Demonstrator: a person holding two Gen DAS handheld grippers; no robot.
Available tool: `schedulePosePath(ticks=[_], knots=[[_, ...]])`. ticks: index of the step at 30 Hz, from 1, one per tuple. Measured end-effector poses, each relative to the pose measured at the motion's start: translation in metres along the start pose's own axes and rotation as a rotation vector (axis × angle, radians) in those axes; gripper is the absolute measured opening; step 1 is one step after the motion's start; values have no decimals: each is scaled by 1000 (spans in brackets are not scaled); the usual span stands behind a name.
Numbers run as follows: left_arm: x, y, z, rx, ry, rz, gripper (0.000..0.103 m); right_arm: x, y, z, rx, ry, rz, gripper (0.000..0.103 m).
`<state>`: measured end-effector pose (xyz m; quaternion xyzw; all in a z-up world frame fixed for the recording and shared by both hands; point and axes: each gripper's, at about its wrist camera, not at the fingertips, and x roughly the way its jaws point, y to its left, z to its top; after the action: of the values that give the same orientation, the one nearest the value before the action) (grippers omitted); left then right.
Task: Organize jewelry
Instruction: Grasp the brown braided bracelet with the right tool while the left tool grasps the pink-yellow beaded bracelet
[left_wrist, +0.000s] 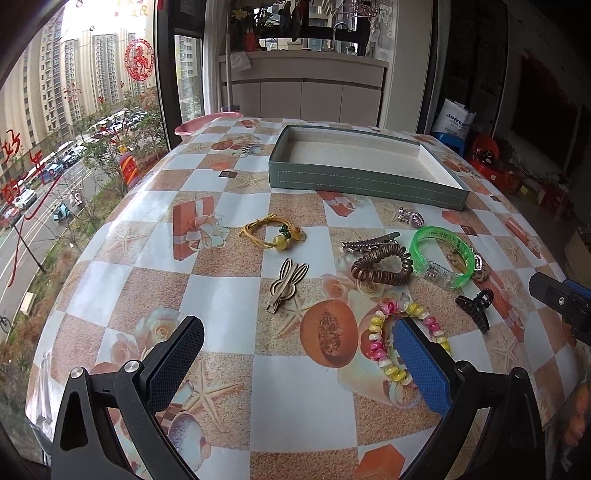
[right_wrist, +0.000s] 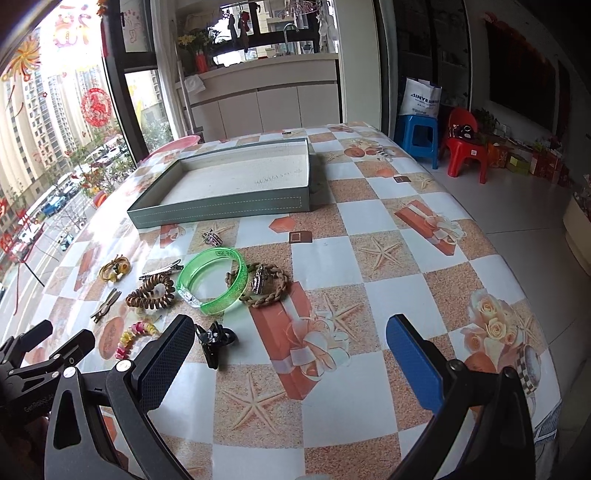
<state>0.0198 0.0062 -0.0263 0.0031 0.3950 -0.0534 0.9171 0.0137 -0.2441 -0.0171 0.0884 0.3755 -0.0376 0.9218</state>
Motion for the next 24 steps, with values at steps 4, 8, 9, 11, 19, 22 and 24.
schedulePosePath(ticks=[4,8,9,11,19,22,24], knots=[[9,-9,1,23,44,-23,103,16,-11,7,10,83,-16,103],[17,-21,4,49,81,-45,103,32,-17,15,-20,137,-12,103],[19,-24,4,55,89,-48,103,39,-19,19,-27,158,-6,103],[22,-29,6,67,98,-48,103,44,-19,23,-41,171,6,100],[36,-42,11,110,140,-45,92,74,-16,39,-74,234,29,68],[42,-47,10,136,164,-46,88,83,-12,39,-99,257,41,61],[42,-49,10,144,165,-57,84,85,-6,42,-125,261,47,59]])
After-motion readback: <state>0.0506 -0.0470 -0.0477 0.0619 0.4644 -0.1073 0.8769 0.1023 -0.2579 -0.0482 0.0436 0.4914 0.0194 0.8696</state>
